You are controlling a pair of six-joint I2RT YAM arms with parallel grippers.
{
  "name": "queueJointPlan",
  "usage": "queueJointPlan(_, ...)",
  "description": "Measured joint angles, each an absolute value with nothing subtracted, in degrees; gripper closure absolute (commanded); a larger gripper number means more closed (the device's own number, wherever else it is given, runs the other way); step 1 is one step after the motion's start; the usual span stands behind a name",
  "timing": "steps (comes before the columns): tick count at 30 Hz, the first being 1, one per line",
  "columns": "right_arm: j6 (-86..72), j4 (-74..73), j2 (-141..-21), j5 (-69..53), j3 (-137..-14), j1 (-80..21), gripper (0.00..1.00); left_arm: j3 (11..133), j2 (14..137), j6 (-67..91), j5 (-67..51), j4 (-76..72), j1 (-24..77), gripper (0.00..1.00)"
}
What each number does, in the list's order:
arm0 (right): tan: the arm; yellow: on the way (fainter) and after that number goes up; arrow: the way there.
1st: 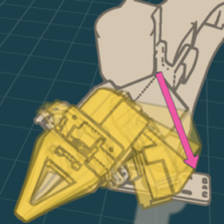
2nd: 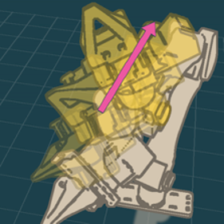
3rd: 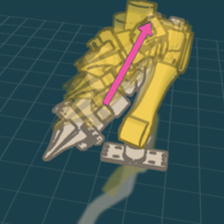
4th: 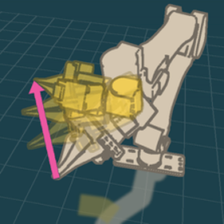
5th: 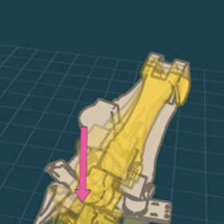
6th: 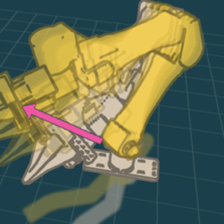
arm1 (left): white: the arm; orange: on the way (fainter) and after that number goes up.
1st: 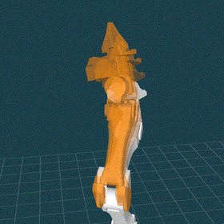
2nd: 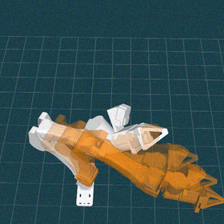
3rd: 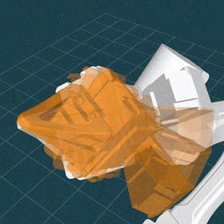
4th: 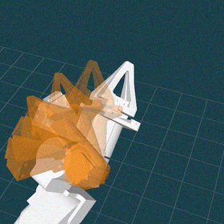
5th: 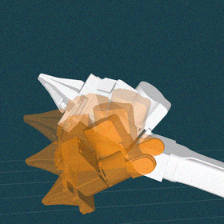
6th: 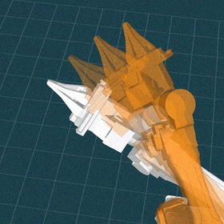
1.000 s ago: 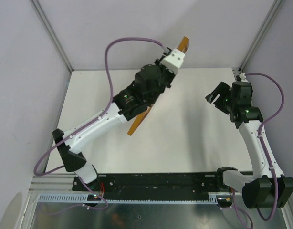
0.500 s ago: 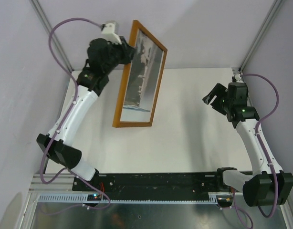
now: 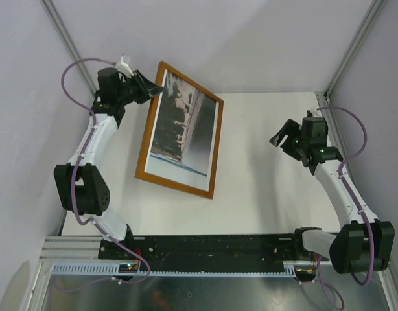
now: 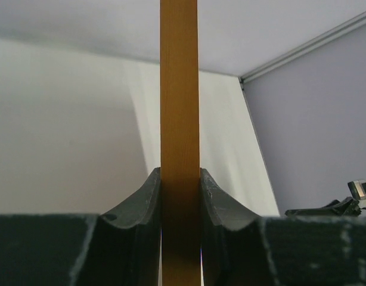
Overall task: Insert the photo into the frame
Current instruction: Place the photo frame at the center of the board.
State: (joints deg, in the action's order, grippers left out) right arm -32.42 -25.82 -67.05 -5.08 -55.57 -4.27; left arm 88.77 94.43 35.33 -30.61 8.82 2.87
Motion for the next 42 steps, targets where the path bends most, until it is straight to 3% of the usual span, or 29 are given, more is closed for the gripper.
queueJointPlan(21, -34.54, -14.79, -71.20, -8.88, -44.93, -8.51, 0.25, 74.91, 112.53, 46.63, -46.96, -12.16, -1.83, 1.00)
queueJointPlan(33, -34.50, -10.52, -75.79, -10.00, -44.82, -11.33, 0.25, 74.56, 121.36, 49.39, -49.74, -20.67, -1.91, 0.74)
queueJointPlan(42, -34.50, -8.14, -78.89, -11.05, -44.80, -11.90, 0.25, 74.61, 126.26, 46.98, -46.50, -19.92, -2.07, 0.41)
